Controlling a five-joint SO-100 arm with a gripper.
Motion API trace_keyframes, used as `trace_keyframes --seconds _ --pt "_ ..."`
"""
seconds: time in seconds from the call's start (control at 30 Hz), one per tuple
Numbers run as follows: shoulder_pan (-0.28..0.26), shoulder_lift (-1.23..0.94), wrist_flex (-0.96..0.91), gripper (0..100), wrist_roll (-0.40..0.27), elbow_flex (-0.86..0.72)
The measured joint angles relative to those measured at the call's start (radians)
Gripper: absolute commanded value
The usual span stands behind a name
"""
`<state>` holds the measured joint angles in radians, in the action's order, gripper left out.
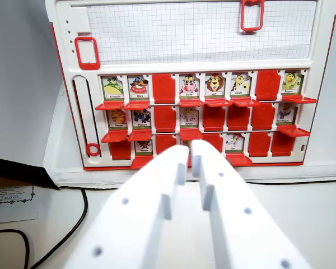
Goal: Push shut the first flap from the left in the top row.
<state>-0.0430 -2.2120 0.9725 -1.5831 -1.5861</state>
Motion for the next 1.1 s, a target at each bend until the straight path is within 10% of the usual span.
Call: trace_keyframes --seconds 0.33,1.1 --pt "-0.095 0.101 -0.233 0 0.002 -0.184" --pt "-0.239 0.716 -0.451 0 0.049 -0.012"
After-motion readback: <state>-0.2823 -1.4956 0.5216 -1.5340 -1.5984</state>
